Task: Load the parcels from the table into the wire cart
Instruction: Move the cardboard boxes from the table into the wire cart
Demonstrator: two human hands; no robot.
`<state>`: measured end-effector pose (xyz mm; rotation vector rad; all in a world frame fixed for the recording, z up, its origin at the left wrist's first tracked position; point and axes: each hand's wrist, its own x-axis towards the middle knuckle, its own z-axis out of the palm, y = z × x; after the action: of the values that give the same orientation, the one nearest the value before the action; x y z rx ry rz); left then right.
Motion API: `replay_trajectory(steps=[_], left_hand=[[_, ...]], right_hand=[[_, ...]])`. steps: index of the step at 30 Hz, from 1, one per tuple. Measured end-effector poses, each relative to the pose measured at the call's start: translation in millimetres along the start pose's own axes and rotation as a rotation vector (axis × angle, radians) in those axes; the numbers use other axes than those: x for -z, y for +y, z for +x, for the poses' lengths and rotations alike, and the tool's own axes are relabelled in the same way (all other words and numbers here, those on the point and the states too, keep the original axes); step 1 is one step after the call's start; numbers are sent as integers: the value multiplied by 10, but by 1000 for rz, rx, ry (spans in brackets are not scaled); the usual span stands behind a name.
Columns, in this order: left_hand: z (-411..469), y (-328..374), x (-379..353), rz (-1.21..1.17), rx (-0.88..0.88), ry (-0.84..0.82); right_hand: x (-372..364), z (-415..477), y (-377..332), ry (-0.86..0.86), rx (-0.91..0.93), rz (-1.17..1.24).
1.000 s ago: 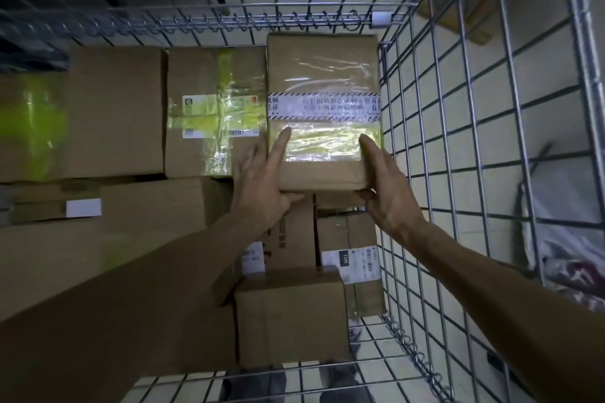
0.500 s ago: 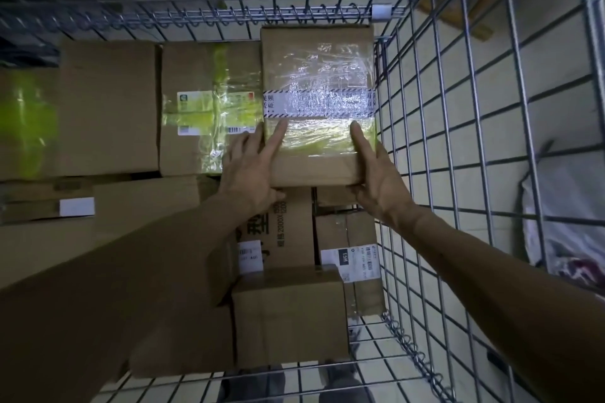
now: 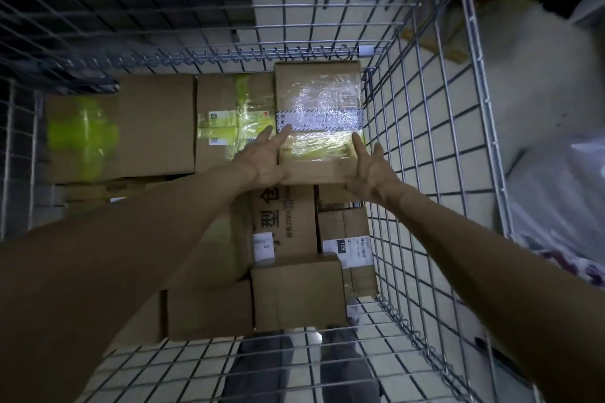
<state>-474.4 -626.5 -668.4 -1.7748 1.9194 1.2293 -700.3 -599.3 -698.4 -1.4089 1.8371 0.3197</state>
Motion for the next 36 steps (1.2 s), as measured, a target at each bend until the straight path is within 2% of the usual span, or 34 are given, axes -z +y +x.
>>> replay_trajectory(steps=[3,6,13,18,23,30,36], left_hand=[[-440,-9,167,-68,44,30],[-1041,-32,365,-40,78,54],[-2451,188,993,-149,130,162],[-3221,298,1310,-101,171,271],[-3908,556,1445,-230,215,450],[-4994,485,1561,-260,376,620],[-6187,165,1759,-271,568,753]], right_hand=[[145,-356,-136,-11,23,7],[307,-929,-318,-51,38,-11],[1057,-2137,-919,-54,205,-159],[1546,-2701,-1255,-8,351,-309],[1858,-3201,-1630,28,560,-377],[2073,-3772,-2297,4,792,-483],[2152,-4605,-3312,55,962,-578]])
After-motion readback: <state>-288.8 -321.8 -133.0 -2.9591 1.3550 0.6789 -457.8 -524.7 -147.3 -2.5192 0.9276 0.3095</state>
